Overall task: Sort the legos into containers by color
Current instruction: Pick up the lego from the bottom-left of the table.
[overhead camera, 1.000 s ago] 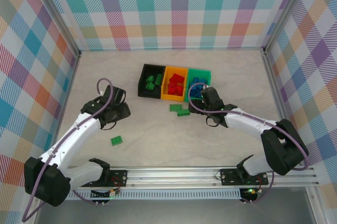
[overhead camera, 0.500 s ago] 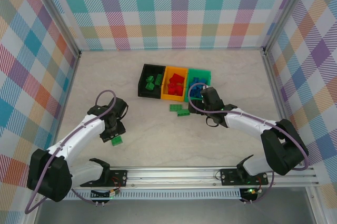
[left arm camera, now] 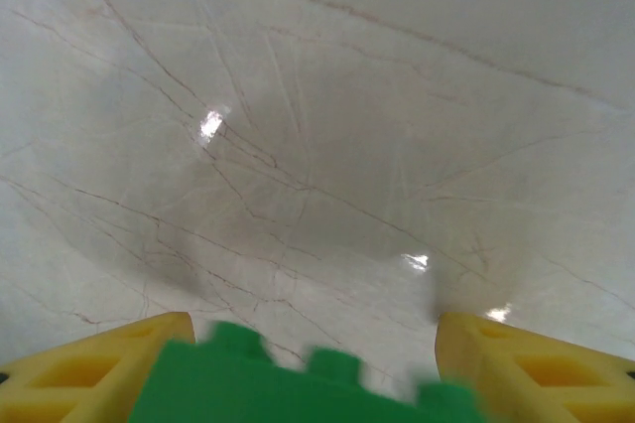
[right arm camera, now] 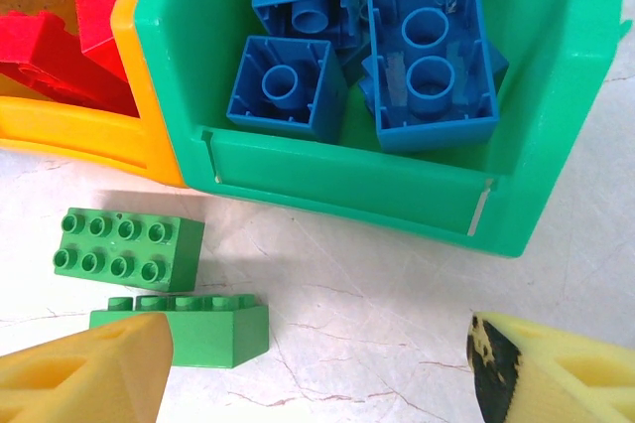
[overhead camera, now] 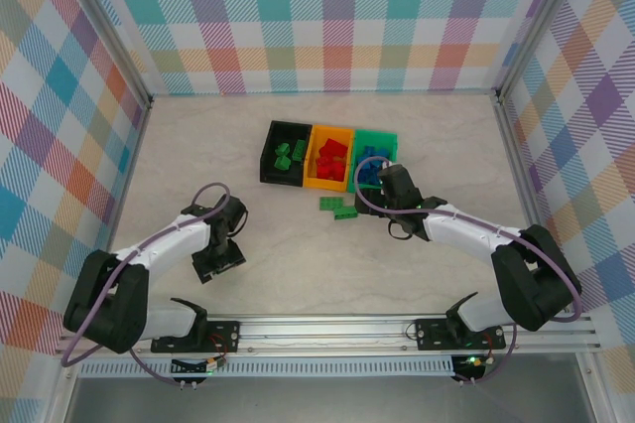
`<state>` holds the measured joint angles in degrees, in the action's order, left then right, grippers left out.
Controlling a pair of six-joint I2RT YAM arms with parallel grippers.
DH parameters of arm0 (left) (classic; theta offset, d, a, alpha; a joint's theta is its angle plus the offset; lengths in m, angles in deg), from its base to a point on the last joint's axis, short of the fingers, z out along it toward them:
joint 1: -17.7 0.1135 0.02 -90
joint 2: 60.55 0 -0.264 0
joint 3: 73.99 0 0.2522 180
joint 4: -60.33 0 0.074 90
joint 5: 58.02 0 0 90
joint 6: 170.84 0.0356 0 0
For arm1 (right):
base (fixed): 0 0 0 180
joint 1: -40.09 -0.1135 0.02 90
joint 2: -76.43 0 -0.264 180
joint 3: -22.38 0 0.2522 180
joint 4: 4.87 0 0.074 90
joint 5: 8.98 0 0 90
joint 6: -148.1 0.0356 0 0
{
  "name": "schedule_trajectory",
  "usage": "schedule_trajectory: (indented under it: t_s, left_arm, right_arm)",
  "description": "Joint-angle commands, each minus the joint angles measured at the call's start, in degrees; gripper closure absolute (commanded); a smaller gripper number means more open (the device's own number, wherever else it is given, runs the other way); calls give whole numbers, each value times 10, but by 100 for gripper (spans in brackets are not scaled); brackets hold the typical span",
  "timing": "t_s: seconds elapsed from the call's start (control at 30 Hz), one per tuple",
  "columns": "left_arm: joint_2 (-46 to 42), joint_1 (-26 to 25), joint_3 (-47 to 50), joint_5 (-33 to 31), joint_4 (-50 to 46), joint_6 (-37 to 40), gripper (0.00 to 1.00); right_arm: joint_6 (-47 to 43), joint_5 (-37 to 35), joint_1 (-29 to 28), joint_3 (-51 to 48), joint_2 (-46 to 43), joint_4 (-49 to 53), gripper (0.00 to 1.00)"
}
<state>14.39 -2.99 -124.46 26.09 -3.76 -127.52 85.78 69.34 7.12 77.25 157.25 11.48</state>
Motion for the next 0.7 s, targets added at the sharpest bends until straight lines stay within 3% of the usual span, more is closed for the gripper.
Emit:
schedule_trajectory:
  t_s: [0.0, 0.4, 0.67]
  left_arm:
    - [12, 6, 8, 11, 20, 7, 35]
    - [12, 18, -8, -1, 23, 24, 37]
    - [9, 18, -3, 27, 55, 33, 48]
  right_arm:
    - [0, 1, 0, -1, -10, -1, 22]
    - [2, 6, 0, -4, -8, -6, 22]
    - [1, 7, 0, 1, -4, -1, 22]
